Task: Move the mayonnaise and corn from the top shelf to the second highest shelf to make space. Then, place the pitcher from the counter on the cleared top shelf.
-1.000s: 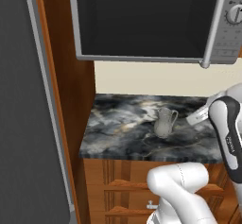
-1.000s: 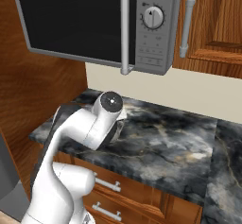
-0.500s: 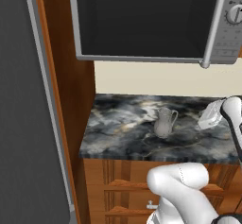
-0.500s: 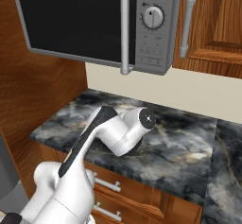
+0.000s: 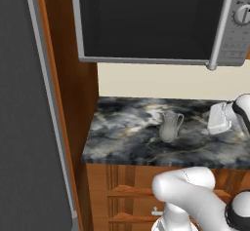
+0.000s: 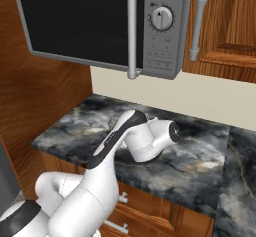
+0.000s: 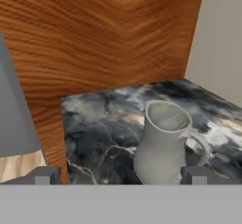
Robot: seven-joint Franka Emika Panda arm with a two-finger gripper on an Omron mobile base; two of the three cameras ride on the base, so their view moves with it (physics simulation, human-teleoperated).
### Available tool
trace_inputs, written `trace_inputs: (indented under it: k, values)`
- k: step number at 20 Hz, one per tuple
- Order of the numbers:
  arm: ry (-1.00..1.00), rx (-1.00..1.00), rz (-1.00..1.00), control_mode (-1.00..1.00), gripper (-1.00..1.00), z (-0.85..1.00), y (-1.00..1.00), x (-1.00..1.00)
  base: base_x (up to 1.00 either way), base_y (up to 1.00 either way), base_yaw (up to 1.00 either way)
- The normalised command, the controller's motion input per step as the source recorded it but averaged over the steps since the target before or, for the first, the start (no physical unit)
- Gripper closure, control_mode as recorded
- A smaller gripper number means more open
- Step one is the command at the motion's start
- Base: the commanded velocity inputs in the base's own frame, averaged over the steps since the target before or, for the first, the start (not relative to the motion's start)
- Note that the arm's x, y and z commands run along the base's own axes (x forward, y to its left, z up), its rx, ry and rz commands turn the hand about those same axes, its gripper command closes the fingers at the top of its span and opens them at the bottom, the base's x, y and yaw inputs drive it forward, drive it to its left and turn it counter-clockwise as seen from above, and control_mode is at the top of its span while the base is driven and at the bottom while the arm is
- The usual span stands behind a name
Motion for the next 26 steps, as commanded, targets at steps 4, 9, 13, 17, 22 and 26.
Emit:
trace_inputs:
  k: [4,9,13,17,22,26]
  values:
    - [0.0,0.01,0.06,-1.0,-1.0,-0.01,0.0,0.36,0.0,0.0,0.0]
    - [0.0,0.01,0.05,-1.0,-1.0,0.0,0.0,0.37,0.0,0.0,0.0]
    - [0.0,0.01,0.08,-1.0,-1.0,-0.03,0.0,0.29,0.0,0.0,0.0]
    - [0.0,0.0,0.1,-1.0,-1.0,-0.16,0.0,0.17,0.0,0.0,0.0]
    - [-0.01,0.0,0.1,-1.0,-1.0,-0.19,0.0,0.19,0.0,0.0,0.0]
    - [-0.01,0.0,0.1,-1.0,-1.0,-0.18,0.0,0.2,0.0,0.0,0.0]
